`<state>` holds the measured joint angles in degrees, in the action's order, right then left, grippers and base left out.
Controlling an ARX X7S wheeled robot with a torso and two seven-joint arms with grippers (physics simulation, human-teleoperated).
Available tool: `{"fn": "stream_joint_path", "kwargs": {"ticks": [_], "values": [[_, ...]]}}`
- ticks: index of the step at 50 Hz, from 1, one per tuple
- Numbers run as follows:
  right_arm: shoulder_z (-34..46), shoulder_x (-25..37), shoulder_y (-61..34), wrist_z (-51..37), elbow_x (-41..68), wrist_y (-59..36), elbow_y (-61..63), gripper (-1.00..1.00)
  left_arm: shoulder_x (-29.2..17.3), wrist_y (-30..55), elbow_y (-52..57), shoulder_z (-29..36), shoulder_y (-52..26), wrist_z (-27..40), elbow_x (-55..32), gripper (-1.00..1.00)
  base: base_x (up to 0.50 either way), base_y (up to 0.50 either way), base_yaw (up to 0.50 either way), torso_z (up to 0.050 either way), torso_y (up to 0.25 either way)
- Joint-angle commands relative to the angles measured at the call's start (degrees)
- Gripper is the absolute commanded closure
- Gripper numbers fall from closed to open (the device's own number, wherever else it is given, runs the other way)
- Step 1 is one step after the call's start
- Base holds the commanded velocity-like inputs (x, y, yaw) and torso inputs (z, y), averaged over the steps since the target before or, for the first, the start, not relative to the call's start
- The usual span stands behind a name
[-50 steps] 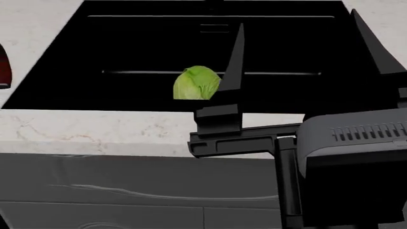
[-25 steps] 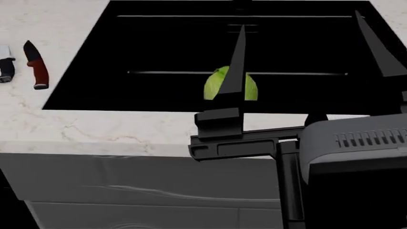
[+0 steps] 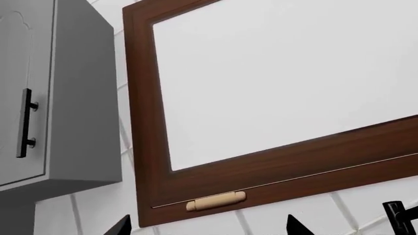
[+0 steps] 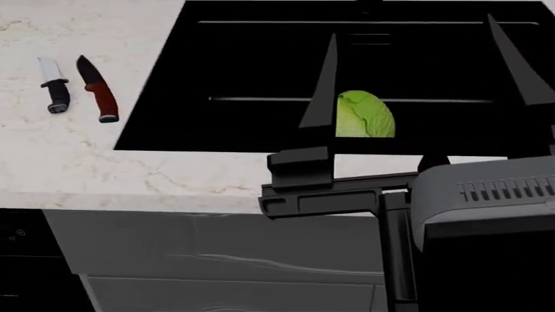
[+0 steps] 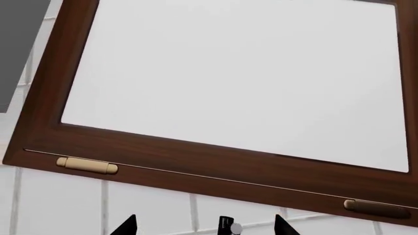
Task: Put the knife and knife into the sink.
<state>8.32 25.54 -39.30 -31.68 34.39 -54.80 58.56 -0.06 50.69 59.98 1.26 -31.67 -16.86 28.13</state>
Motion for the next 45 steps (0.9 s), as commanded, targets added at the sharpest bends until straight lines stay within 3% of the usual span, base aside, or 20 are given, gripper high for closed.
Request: {"fn": "stream_joint_path", "kwargs": {"ticks": [1,45], "values": [[0.4,0.7,-0.7,-1.3,1.3,0.1,-0.1,-1.0,0.0,0.0,0.0,-0.3,-0.1,-0.2,0.1,-1.0,0.0,0.24,0.0,0.0,0.0],[2.4,3.8,-1.1,-5.8,5.0,2.6,-0.6,-1.0,0.0,-1.5,0.0,-2.2,1.8,0.8,-2.5,-1.0,0.0,0.24,0.0,0.0,0.0]]}}
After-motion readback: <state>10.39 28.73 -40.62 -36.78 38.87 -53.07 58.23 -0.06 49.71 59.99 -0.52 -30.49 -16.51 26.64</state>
